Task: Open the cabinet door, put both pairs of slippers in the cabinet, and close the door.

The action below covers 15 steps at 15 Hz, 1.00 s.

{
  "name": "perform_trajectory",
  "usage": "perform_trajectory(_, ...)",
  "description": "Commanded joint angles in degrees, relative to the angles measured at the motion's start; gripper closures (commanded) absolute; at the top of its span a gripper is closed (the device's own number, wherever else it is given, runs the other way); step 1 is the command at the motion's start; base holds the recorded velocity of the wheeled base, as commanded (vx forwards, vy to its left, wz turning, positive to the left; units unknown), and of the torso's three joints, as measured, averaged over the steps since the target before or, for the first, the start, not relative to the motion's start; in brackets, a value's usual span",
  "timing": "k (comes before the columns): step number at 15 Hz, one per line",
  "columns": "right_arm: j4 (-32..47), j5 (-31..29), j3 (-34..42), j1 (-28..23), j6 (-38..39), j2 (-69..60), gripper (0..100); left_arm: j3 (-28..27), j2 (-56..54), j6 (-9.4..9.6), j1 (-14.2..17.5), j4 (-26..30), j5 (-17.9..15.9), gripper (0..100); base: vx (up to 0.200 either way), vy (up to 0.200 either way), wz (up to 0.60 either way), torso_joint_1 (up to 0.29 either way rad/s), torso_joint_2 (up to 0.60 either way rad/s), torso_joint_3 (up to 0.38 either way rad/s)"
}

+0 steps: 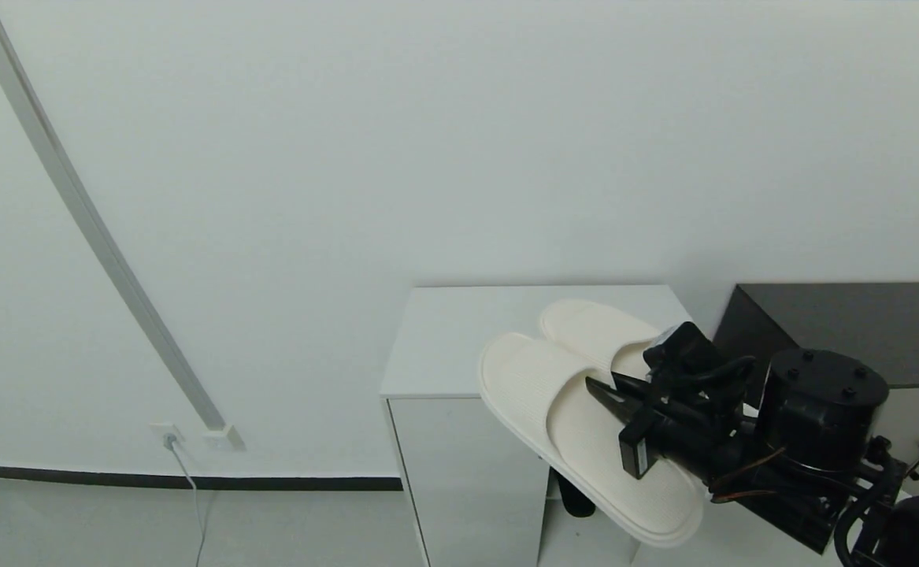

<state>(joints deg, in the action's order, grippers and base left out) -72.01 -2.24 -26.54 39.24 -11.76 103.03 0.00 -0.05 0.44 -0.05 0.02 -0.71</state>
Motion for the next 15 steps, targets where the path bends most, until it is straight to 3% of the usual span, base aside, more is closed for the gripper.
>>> perform_trajectory(1,0.0,0.0,0.3,0.0,0.0,0.1,100,0.0,0.0,0.09,0.0,0.0,0.0,100,0.0,-0.2,0.0,-0.002,0.0,0.002)
perform_trajectory(10,0.1,0.0,1.2,0.0,-0.1,0.2,100,0.0,0.0,0.09,0.0,0.0,-0.1,100,0.0,-0.2,0.0,0.003,0.0,0.001)
perform_trajectory(15,0.0,0.0,1.3,0.0,0.7,0.8,100,0.0,0.0,0.09,0.0,0.1,-0.1,100,0.0,0.0,0.0,0.0,0.0,0.0)
